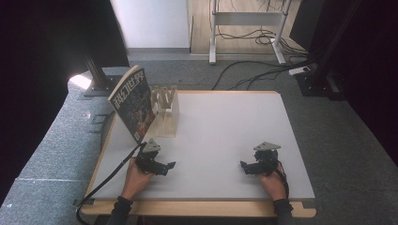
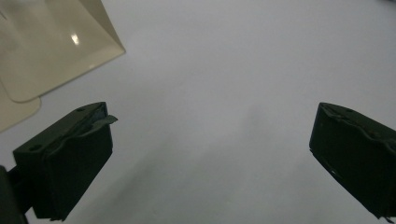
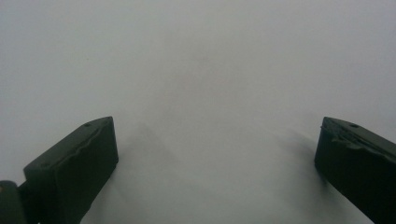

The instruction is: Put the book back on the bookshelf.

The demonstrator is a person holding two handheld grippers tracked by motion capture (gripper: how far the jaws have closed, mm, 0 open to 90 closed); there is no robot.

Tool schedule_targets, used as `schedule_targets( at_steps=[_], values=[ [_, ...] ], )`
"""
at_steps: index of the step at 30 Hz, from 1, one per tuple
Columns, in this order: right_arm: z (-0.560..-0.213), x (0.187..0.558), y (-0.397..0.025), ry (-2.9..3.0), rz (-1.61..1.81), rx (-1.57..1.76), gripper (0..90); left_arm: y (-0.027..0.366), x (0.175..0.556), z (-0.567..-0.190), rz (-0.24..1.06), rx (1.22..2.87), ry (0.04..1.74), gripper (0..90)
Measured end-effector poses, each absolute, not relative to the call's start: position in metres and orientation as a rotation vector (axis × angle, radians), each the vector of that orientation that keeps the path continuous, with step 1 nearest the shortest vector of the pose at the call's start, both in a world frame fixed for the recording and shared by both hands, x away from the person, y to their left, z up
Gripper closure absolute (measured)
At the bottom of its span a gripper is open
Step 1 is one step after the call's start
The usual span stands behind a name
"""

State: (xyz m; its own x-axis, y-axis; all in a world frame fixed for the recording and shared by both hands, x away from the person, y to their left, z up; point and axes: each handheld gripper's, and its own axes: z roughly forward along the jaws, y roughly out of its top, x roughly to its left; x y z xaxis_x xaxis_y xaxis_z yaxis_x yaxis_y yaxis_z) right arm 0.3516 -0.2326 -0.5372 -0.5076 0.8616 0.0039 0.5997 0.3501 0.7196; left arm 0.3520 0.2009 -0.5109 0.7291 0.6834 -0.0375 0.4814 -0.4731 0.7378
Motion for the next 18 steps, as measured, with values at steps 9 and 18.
schedule_targets(
  at_steps=[9, 18],
  values=[
    [-0.537, 0.352, -0.233, 2.243, 0.955, 1.283, 0.0, 0.189, 0.352, -0.528, 0.373, 2.272, 0.916, 0.0],
    [-0.538, 0.351, -0.233, 2.242, 0.956, 1.283, 0.0, 0.19, 0.354, -0.529, 0.342, 2.262, 0.947, 0.0]
  ],
)
